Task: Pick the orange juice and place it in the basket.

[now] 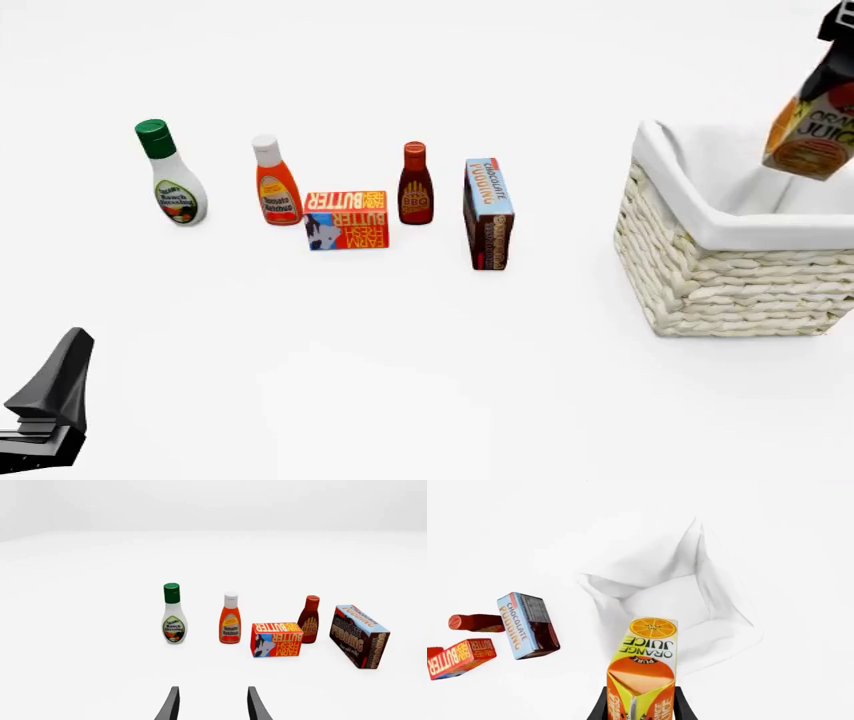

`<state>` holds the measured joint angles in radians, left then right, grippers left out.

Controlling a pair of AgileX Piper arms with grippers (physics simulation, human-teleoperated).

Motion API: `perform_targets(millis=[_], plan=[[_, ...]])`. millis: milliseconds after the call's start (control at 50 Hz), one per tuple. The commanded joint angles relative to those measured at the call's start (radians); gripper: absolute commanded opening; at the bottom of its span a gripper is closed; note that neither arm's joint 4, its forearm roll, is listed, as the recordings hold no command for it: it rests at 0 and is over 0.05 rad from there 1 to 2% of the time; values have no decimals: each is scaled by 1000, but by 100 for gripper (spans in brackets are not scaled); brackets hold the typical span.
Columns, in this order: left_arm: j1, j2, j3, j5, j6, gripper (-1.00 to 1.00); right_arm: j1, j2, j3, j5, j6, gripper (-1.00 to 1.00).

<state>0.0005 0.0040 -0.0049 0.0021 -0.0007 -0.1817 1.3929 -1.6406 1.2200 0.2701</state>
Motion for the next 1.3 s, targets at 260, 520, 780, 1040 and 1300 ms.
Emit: perform_targets(millis=[260,520,780,1040,1300], plan=[[0,0,0,0,0,100,-19,35,-13,0,60,-100],[0,0,0,0,0,100,-32,68,-17,0,53,-100],[0,0,0,0,0,100,-61,117,-34,0,28,-100],[0,0,0,0,0,100,-59,157,-56,0,29,-100],[0,0,0,0,0,100,-44,198,-88,-7,31,-100]])
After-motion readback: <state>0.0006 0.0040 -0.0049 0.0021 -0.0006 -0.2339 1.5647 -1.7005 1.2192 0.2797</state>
